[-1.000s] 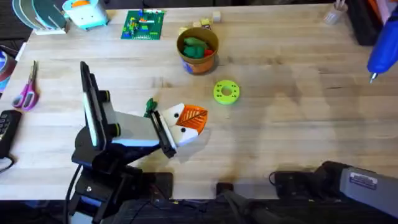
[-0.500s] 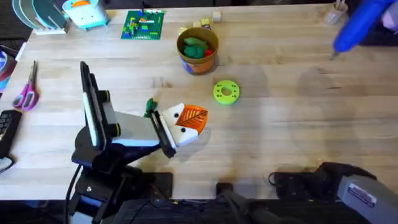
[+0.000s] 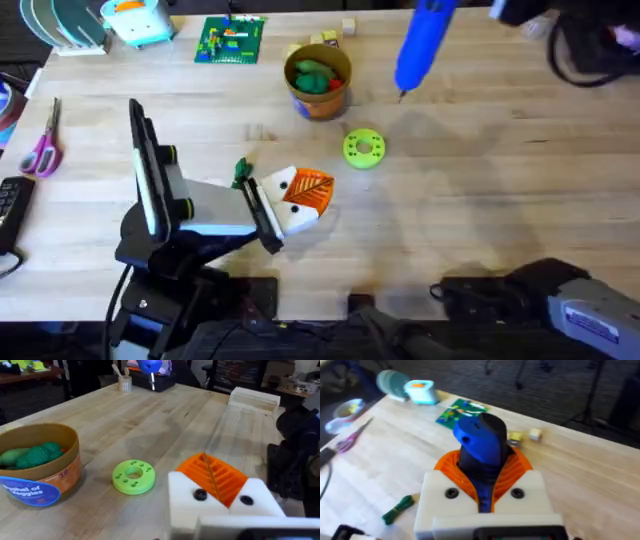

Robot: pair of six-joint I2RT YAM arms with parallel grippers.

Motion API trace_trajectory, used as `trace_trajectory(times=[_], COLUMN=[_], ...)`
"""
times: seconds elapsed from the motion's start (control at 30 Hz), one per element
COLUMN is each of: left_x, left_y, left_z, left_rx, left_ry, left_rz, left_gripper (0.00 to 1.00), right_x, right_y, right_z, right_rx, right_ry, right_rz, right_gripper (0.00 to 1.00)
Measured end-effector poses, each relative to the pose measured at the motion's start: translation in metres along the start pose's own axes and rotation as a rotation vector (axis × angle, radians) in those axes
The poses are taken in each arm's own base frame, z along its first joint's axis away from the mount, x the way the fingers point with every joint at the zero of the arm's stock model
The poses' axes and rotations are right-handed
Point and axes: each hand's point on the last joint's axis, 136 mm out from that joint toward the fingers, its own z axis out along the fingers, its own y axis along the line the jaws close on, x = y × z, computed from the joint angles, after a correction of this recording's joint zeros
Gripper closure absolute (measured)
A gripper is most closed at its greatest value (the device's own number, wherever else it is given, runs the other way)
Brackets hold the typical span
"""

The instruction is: Pick up the gripper from the table and insert it into the empty holder that is missing its gripper. Then pick up a screw, insert it into the mounting hole, and use the screwdriver to tighten it. Finally, clean up the table by picking up the vegetable and placing it into the bucket.

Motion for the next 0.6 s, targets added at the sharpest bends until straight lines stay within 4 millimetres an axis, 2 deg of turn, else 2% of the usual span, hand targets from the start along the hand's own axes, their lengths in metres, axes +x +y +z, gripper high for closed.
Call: trace_trajectory(times=[0.2,0.33,0.47,0.6], left_x=[0.0,0.0,0.0,0.0], left_y=[0.0,0.0,0.0,0.0], left_z=[0.0,0.0,0.0,0.0], left_rx=[0.0,0.0,0.0,0.0], left_ry=[0.0,0.0,0.0,0.0], left_rz=[0.0,0.0,0.0,0.0], left_gripper=[0.99,0.99,0.99,0.99], right_x=[-0.009,-0.001,0.009,-0.001], right_y=[0.056,0.093,0.127,0.153], right_z=[0.013,0.015,0.01,-0.003], right_rx=[-0.166,-0.279,-0.421,-0.553], right_ry=[-0.121,-0.142,-0.147,-0.208], right_rz=[-0.062,-0.084,-0.123,-0.168], right_gripper=[0.922,0.922,0.922,0.922])
